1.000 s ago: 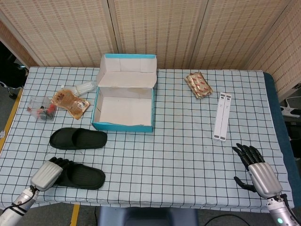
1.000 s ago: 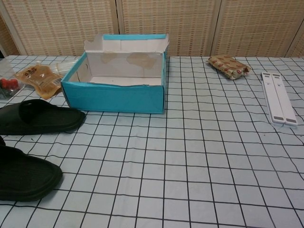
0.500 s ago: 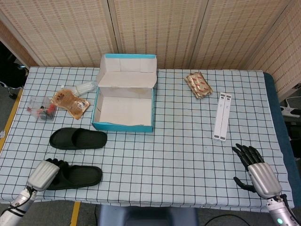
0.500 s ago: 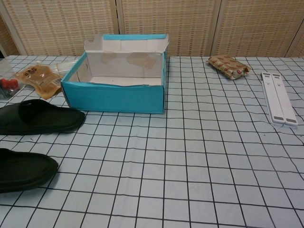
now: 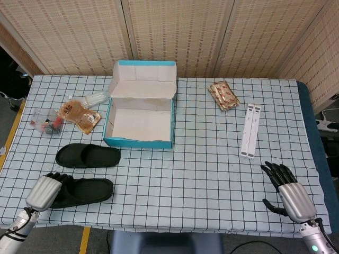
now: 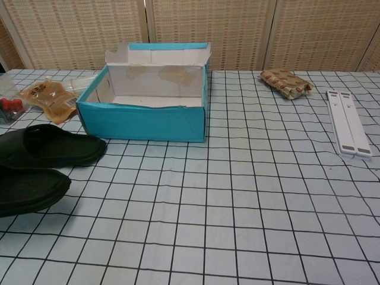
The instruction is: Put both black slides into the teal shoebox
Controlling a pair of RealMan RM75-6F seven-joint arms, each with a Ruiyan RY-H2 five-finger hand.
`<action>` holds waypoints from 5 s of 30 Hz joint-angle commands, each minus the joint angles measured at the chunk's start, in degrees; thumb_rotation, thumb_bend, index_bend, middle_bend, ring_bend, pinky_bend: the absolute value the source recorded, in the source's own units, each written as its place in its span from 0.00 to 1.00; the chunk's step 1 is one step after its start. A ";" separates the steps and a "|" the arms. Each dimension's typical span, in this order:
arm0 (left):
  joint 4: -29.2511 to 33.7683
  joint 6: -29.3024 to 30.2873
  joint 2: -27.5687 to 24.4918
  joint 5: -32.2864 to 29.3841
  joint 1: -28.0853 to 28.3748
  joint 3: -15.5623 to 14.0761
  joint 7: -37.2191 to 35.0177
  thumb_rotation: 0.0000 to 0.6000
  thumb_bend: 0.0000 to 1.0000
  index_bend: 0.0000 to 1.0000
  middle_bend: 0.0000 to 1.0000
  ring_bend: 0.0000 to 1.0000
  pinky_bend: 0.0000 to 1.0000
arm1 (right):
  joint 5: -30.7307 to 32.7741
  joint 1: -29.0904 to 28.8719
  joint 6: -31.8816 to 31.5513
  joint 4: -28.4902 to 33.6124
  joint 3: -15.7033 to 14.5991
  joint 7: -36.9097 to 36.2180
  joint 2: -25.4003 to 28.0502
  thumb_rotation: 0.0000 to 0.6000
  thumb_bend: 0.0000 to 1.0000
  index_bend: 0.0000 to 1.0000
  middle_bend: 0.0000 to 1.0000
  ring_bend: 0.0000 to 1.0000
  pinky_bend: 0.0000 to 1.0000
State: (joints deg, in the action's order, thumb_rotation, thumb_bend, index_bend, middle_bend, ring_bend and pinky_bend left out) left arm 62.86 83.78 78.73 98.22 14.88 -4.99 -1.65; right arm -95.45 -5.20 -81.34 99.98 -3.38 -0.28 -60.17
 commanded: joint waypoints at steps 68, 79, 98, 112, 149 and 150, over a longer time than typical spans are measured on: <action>-27.76 -56.05 16.56 -22.40 52.86 20.34 -20.50 1.00 0.53 0.65 0.71 0.59 0.53 | 26.68 -41.21 33.34 -14.41 24.53 11.24 -23.23 1.00 0.17 0.00 0.00 0.00 0.00; -20.43 -61.30 10.28 -23.55 52.52 20.71 -27.79 1.00 0.52 0.64 0.70 0.58 0.52 | 31.38 -47.35 29.01 -23.41 25.70 18.37 -32.16 1.00 0.17 0.04 0.00 0.00 0.00; -18.49 -63.00 9.64 -22.36 52.59 19.37 -32.45 1.00 0.52 0.64 0.70 0.58 0.51 | 32.50 -51.88 28.58 -36.05 24.25 19.10 -39.27 1.00 0.18 0.16 0.00 0.00 0.00; -15.97 -64.31 8.31 -21.51 52.94 19.27 -36.14 1.00 0.52 0.64 0.70 0.58 0.51 | 30.91 -55.44 25.99 -47.85 25.47 15.64 -47.82 1.00 0.18 0.35 0.07 0.00 0.00; -10.22 -66.60 4.65 -17.96 52.71 16.74 -42.45 1.00 0.50 0.48 0.50 0.36 0.38 | 29.50 -60.47 20.82 -61.11 28.21 17.97 -57.52 1.00 0.31 1.00 0.78 0.63 0.45; -10.12 -66.60 4.56 -17.91 52.71 16.72 -42.49 1.00 0.50 0.46 0.47 0.33 0.36 | 29.56 -60.51 20.81 -61.18 28.27 18.08 -57.58 1.00 0.31 1.00 0.79 0.63 0.45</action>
State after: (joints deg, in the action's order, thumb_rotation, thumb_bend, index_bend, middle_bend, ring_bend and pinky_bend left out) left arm 52.53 17.28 83.48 80.15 67.54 11.84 -44.00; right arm -66.08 -65.52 -60.43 39.10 24.73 17.45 -117.49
